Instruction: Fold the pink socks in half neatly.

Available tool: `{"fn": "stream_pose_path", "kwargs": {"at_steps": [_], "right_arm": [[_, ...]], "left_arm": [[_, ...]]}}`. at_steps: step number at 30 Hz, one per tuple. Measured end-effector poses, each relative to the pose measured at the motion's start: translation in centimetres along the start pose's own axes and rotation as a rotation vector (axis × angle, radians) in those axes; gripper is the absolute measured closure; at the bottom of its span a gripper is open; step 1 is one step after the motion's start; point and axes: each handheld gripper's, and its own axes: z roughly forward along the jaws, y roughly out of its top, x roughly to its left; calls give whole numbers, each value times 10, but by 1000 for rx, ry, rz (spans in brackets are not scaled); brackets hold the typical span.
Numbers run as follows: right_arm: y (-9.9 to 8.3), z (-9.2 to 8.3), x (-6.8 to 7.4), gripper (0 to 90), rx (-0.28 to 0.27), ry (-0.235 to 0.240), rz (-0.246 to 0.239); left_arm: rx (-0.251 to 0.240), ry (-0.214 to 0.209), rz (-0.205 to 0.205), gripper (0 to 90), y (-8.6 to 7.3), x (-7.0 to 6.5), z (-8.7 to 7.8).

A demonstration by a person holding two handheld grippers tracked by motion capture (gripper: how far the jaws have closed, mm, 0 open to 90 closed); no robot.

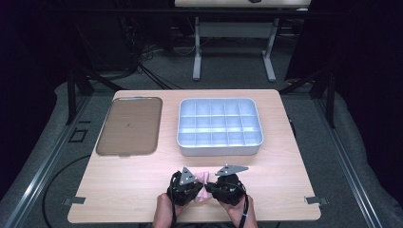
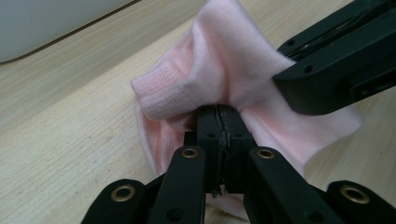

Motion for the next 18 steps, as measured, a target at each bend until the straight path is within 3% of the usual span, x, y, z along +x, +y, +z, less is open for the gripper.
{"fn": "stream_pose_path", "kwargs": {"at_steps": [6,10,11,14,18], "right_arm": [[-2,-1,-6,849,2,-26,15],[-3,-2,-11,849,0,-36,26],[-3,-2,-12,850,-9,-41,23],[-3,-2,-12,849,1,-43,11],[-3,0,-9,850,24,-64,-20]], "left_arm": [[-31,-34,-50,762,1,7,-11],[-64,-55,-48,734,9,9,-21],[-59,-44,-37,736,11,9,-22],[-39,-30,-40,756,15,12,-15],[-7,-13,-112,771,15,21,1]]}}
